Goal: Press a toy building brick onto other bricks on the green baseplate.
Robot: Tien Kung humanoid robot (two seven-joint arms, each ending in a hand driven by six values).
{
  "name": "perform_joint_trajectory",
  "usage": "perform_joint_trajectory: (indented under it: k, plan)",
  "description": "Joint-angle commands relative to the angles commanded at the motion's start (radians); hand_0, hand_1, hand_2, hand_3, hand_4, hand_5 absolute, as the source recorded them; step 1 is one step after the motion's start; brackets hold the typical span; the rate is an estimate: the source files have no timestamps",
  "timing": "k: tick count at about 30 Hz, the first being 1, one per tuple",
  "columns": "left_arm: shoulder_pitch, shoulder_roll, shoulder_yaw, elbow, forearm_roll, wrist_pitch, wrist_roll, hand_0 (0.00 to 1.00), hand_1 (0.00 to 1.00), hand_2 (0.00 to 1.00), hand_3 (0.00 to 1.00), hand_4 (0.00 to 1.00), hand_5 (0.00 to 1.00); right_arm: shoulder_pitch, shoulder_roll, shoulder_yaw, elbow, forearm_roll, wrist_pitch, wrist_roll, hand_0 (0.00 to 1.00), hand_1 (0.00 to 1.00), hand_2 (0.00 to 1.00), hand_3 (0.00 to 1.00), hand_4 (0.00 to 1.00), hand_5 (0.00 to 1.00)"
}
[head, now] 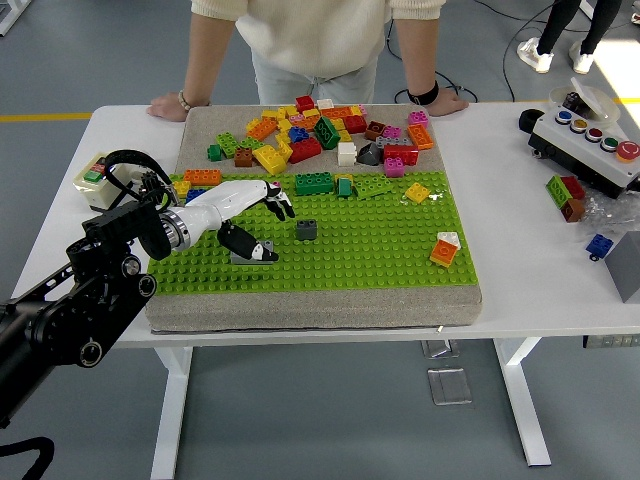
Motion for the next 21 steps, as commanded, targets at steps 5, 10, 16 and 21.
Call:
perform_joint_trajectory:
  k: [5,10,16,21]
  plan:
    - [-0.015,0.007,-0.016,0.06,0.043,0.047,-0.006,0.773,0.7,0.627,0.619,0.998,0.097,-0.001,-0.001,-0.002,0.0,0.001,0.001,-0.001,0.76,0.688,0.731,0.697,0.976,0.492]
    - [-0.021,0.016,-0.015,0.097,0.059,0.057,-0.011,0.809,0.724,0.637,0.623,0.998,0.088,0.002,-0.002,-0.003,0.0,0.002,0.001,-0.002,0.76,0.688,0.731,0.697,0.976,0.493]
    - [-0.01,0.02,-0.026,0.09,0.016,0.039,-0.015,0.82,0.73,0.657,0.622,0.998,0.093,0.002,-0.001,-0.002,0.0,0.002,0.002,-0.003,0.761,0.688,0.731,0.696,0.976,0.494]
    - [0.027,0.032,-0.086,-0.007,-0.06,-0.009,0.005,0.838,0.741,0.712,0.608,0.998,0.225,0.002,-0.003,0.0,0.0,0.001,0.002,-0.003,0.76,0.688,0.731,0.697,0.976,0.494]
